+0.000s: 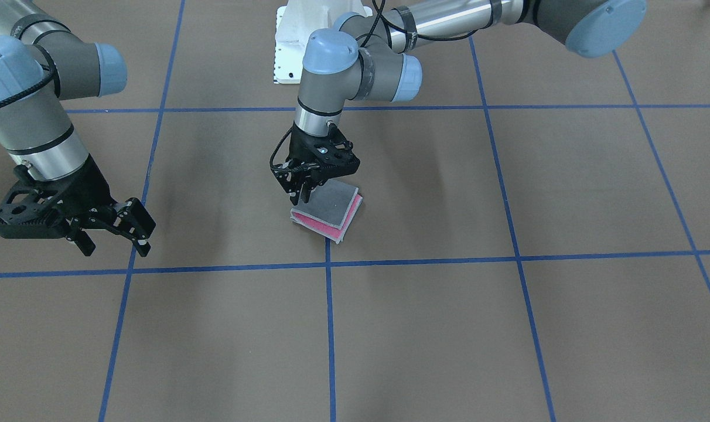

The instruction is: Fold towel twice with both arms

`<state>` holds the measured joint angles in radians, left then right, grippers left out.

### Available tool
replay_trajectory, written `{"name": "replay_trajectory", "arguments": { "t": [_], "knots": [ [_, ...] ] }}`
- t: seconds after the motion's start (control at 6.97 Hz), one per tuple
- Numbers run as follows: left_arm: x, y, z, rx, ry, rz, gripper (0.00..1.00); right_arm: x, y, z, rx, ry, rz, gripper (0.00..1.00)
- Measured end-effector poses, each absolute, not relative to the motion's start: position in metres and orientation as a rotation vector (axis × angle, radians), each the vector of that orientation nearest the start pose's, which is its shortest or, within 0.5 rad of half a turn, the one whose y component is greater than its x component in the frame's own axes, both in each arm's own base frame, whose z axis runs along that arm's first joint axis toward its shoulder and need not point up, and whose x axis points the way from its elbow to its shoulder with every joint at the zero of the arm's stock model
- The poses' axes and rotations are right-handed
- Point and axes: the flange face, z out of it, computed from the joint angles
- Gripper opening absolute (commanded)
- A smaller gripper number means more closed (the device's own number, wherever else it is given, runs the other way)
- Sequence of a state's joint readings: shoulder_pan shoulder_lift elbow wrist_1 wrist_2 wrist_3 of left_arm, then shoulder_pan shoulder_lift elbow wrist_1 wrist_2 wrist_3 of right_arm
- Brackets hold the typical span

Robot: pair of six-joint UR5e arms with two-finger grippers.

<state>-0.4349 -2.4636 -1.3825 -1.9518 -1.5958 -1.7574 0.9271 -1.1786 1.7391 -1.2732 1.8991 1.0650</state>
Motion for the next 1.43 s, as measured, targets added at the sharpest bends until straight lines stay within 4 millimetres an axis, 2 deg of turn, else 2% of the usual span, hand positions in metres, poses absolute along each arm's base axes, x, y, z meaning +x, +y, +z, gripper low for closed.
{"name": "replay_trajectory", "arguments": {
  "t": [0.29,0.57,0.72,0.86,1.0,1.15,1.29,1.43],
  "knots": [
    [0.633,-0.447,0.132,0.125,1.095,-0.537,1.00,-0.298,-0.566,0.333,0.326,-0.844,0.251,1.00],
    [0.617,-0.459,0.129,0.171,1.046,-0.458,1.00,-0.291,-0.570,0.337,0.328,-0.831,0.240,1.00],
    [0.595,-0.466,0.125,0.185,0.998,-0.387,1.00,-0.280,-0.575,0.345,0.327,-0.819,0.220,1.00],
    [0.558,-0.472,0.122,0.202,0.937,-0.304,1.00,-0.257,-0.581,0.362,0.319,-0.806,0.186,1.00],
    [0.513,-0.471,0.125,0.232,0.868,-0.212,1.00,-0.219,-0.585,0.389,0.314,-0.788,0.135,1.00],
    [0.462,-0.470,0.139,0.265,0.802,-0.121,1.00,-0.165,-0.587,0.424,0.312,-0.770,0.080,1.00],
    [0.405,-0.477,0.169,0.281,0.749,-0.031,1.00,-0.105,-0.588,0.464,0.308,-0.757,0.029,1.00],
    [0.342,-0.491,0.213,0.280,0.707,0.059,1.00,-0.044,-0.588,0.511,0.299,-0.746,-0.018,1.00]
  ]
}}
